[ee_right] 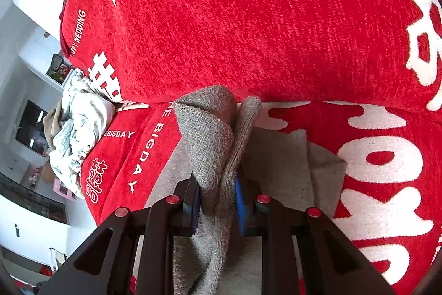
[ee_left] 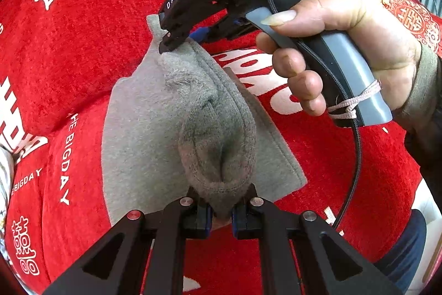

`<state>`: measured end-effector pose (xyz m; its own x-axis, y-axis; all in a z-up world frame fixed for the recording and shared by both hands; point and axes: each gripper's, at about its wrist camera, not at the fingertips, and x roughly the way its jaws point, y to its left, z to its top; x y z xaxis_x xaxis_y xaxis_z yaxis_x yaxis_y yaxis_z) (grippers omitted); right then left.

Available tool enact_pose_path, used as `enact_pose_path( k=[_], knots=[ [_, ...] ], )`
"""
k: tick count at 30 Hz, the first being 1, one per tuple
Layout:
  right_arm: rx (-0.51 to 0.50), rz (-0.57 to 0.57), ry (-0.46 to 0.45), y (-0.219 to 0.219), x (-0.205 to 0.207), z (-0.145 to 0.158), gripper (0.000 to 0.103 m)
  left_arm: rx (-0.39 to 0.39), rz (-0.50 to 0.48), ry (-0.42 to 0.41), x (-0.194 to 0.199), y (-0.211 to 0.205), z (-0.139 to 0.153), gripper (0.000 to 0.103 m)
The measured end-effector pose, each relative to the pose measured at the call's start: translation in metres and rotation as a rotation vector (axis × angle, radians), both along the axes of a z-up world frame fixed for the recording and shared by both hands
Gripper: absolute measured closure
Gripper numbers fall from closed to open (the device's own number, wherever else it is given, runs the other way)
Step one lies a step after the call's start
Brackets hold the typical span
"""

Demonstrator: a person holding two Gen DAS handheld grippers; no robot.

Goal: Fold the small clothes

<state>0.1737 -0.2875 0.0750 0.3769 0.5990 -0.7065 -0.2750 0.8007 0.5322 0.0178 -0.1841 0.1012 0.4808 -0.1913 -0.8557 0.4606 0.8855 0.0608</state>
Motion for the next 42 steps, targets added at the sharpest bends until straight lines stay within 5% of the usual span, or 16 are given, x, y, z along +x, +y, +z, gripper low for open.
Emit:
enact_pose_path(
  k=[22, 42],
  knots=[
    [0.078, -0.039, 0.032, -0.051, 0.003, -0.037, 0.08, 0.064, -0.062, 0.032, 0.003, -0.049, -0.025, 0.092],
    [0.149, -0.15, 0.088, -0.06, -0.001, -0.082, 0.076, 0.055, -0.043, 0.089, 0.017, -0.035, -0.05, 0.092]
  ],
)
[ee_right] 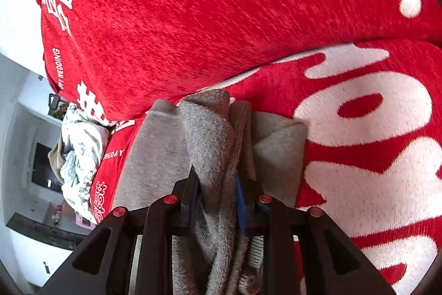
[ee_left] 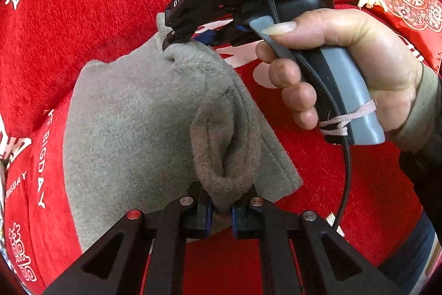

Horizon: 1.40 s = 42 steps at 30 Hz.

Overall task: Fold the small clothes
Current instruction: 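Open both grippers and release the folded grey sweatshirt, then grasp the folded sweatshirt edge with both grippers side by side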

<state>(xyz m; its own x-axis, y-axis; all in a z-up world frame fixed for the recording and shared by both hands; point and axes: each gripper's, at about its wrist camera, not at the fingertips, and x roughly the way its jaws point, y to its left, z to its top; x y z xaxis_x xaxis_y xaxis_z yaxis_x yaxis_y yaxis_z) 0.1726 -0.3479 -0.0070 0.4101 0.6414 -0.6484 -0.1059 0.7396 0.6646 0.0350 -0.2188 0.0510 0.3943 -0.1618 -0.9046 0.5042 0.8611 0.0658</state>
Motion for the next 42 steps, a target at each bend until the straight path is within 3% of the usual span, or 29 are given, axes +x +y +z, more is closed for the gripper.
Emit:
enact_pose_path(
  k=[4, 5, 6, 7, 8, 10, 16, 19, 21, 23, 27, 30, 34, 38, 42],
  knots=[
    [-0.067, -0.01, -0.015, 0.002, -0.004, 0.008, 0.063, -0.007, -0.002, -0.013, -0.003, 0.0, 0.0, 0.092],
    [-0.079, -0.016, -0.011, 0.002, -0.005, 0.011, 0.051, -0.011, 0.0, -0.013, -0.003, 0.001, 0.001, 0.088],
    [-0.093, -0.027, -0.005, 0.002, -0.006, 0.012, 0.032, -0.017, 0.001, -0.009, -0.005, 0.002, 0.001, 0.083],
    [-0.106, -0.04, 0.002, 0.0, -0.007, 0.014, 0.025, -0.039, 0.004, 0.007, -0.006, 0.005, 0.002, 0.067],
    [-0.111, -0.053, -0.001, -0.001, -0.009, 0.017, 0.022, -0.059, 0.009, 0.02, -0.006, 0.008, 0.003, 0.04],
    [-0.11, -0.063, -0.008, -0.005, -0.013, 0.022, 0.022, -0.102, 0.037, 0.017, -0.009, 0.016, 0.008, 0.014],
    [-0.149, -0.105, -0.073, -0.011, -0.037, 0.053, 0.022, -0.138, 0.033, -0.009, -0.018, 0.033, 0.025, 0.014],
    [-0.165, -0.072, -0.152, -0.002, -0.056, 0.075, 0.022, -0.247, 0.014, -0.02, -0.023, 0.059, 0.046, 0.014],
    [-0.151, -0.031, -0.19, 0.008, -0.066, 0.085, 0.022, -0.287, 0.051, -0.061, -0.014, 0.079, 0.062, 0.014],
    [-0.12, 0.025, -0.196, 0.022, -0.071, 0.086, 0.022, -0.278, 0.124, -0.08, 0.001, 0.095, 0.065, 0.014],
    [-0.028, 0.106, -0.145, 0.038, -0.072, 0.068, 0.022, -0.252, 0.317, -0.016, 0.048, 0.131, 0.041, 0.014],
    [-0.081, 0.065, -0.094, 0.038, -0.065, 0.047, 0.024, -0.204, 0.394, 0.009, 0.07, 0.143, 0.019, 0.014],
    [-0.076, 0.038, -0.095, 0.028, -0.066, 0.033, 0.028, -0.182, 0.387, 0.029, 0.072, 0.141, 0.001, 0.011],
    [-0.117, 0.029, -0.118, 0.033, -0.079, 0.041, 0.026, -0.201, 0.376, 0.002, 0.07, 0.141, 0.01, 0.011],
    [-0.127, 0.091, -0.244, 0.042, -0.124, 0.062, 0.026, -0.235, 0.391, -0.043, 0.073, 0.154, 0.023, 0.011]
  ],
)
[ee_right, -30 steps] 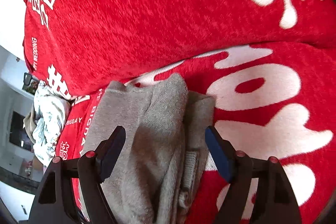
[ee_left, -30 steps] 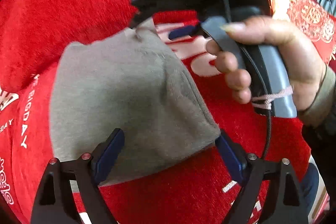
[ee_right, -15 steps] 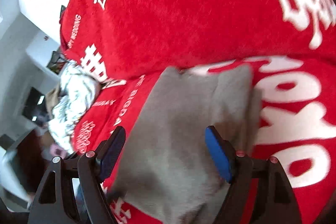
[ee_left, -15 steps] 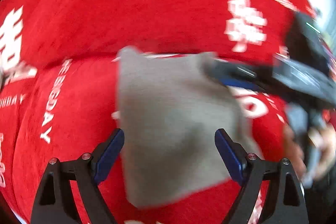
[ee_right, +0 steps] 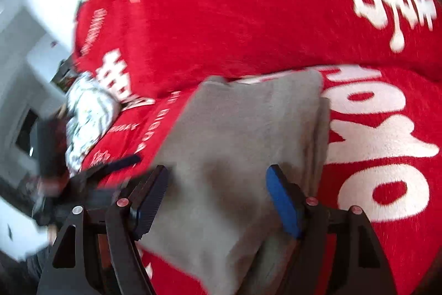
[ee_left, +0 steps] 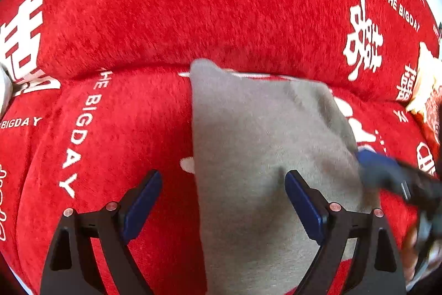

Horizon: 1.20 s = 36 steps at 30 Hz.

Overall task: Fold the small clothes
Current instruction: 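Grasp the folded sweatshirt edge with both grippers side by side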

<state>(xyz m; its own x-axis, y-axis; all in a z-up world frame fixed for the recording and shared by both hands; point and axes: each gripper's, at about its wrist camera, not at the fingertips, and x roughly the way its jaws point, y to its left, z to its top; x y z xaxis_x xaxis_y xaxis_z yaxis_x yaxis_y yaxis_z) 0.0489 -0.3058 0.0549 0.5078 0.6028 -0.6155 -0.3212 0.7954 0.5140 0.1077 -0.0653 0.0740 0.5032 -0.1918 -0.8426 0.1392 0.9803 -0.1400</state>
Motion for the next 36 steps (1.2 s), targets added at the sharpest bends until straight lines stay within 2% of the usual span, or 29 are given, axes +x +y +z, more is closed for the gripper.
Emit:
enact_pose_path(
  k=[3, 5, 7, 9, 13, 15, 19, 23, 26, 30, 32, 33, 34, 35, 36],
  knots=[
    [0.035, 0.091, -0.063, 0.01, -0.033, 0.001, 0.023, 0.004, 0.016, 0.03, 0.004, 0.006, -0.005, 0.011],
    [0.002, 0.109, -0.034, 0.017, -0.044, -0.013, 0.023, 0.004, 0.017, 0.041, 0.004, 0.008, -0.009, 0.011],
    [-0.084, 0.073, 0.024, 0.017, -0.047, -0.034, 0.023, 0.0, 0.014, 0.045, 0.002, 0.009, -0.012, 0.011],
    [-0.076, 0.057, 0.008, 0.013, -0.053, -0.039, 0.024, 0.013, 0.004, 0.04, -0.001, 0.007, -0.011, 0.011],
    [-0.037, 0.033, -0.012, -0.002, -0.063, -0.024, 0.022, 0.039, -0.027, 0.006, -0.007, 0.008, -0.001, 0.011],
    [-0.066, -0.025, -0.042, -0.015, -0.062, -0.015, 0.018, 0.039, -0.027, -0.001, -0.005, 0.012, 0.003, 0.011],
    [-0.07, -0.133, -0.038, -0.042, -0.05, -0.006, 0.016, 0.016, -0.027, 0.004, 0.003, 0.019, 0.007, 0.011],
    [-0.069, -0.213, 0.008, -0.057, -0.024, -0.007, 0.004, -0.048, -0.03, 0.053, 0.02, 0.022, 0.001, 0.011],
    [-0.041, -0.226, 0.068, -0.057, 0.001, -0.015, 0.003, -0.143, -0.05, 0.138, 0.039, 0.019, -0.011, 0.011],
    [-0.008, -0.194, 0.193, -0.041, 0.038, -0.043, 0.003, -0.248, -0.052, 0.251, 0.057, 0.011, -0.037, 0.011],
    [-0.008, -0.166, 0.242, -0.028, 0.05, -0.059, 0.005, -0.289, -0.052, 0.299, 0.065, 0.007, -0.051, 0.011],
    [-0.027, -0.167, 0.224, -0.021, 0.052, -0.061, 0.008, -0.304, -0.052, 0.313, 0.067, 0.006, -0.055, 0.011],
    [-0.051, -0.163, 0.201, -0.015, 0.052, -0.06, 0.013, -0.332, -0.048, 0.334, 0.069, 0.006, -0.061, 0.012],
    [-0.055, -0.154, 0.207, -0.009, 0.054, -0.06, 0.021, -0.342, -0.043, 0.322, 0.069, 0.006, -0.062, 0.022],
    [-0.048, -0.162, 0.212, -0.008, 0.055, -0.059, 0.032, -0.336, -0.052, 0.308, 0.069, 0.004, -0.059, 0.024]
  ],
)
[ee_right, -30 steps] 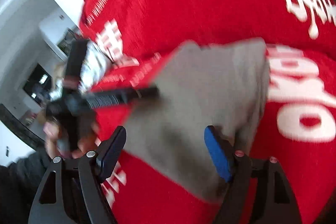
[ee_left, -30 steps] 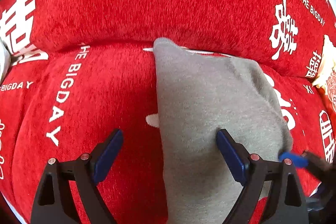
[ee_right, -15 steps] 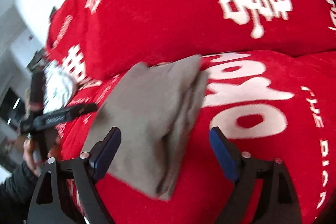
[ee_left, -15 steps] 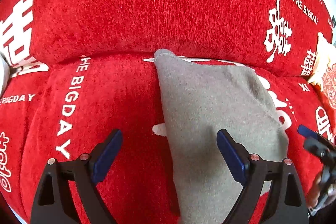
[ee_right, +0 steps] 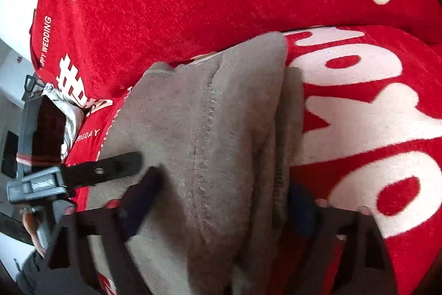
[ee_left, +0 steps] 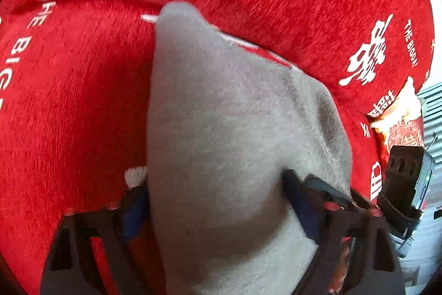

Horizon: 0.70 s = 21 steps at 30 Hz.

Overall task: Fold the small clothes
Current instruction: 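Grasp the folded sweatshirt edge with both grippers side by side, then hold the folded sweatshirt with both grippers and press it flat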

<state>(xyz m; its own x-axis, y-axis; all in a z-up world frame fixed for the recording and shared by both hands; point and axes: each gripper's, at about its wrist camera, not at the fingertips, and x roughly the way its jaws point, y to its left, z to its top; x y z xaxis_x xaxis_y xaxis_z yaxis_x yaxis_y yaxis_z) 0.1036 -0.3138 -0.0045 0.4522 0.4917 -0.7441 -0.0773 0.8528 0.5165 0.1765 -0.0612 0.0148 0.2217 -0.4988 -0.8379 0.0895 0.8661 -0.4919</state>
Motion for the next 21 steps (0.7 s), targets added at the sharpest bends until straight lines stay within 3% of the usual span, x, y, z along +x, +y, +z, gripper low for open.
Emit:
enact_pose_path(
  k=[3, 5, 13, 21],
  knots=[
    [0.045, -0.005, 0.004, -0.005, -0.002, 0.003, 0.051, 0.026, -0.021, -0.047, -0.006, -0.004, 0.011, 0.038],
    [0.066, -0.016, -0.001, -0.01, -0.007, 0.006, 0.055, 0.036, -0.026, -0.067, -0.008, -0.004, 0.017, 0.043],
    [0.014, -0.02, -0.058, 0.002, -0.027, 0.032, 0.057, 0.105, -0.037, -0.128, -0.026, -0.008, 0.04, 0.046],
    [-0.018, -0.004, -0.055, 0.019, -0.045, 0.036, 0.057, 0.115, -0.031, -0.133, -0.052, 0.008, 0.044, 0.046]
  ],
)
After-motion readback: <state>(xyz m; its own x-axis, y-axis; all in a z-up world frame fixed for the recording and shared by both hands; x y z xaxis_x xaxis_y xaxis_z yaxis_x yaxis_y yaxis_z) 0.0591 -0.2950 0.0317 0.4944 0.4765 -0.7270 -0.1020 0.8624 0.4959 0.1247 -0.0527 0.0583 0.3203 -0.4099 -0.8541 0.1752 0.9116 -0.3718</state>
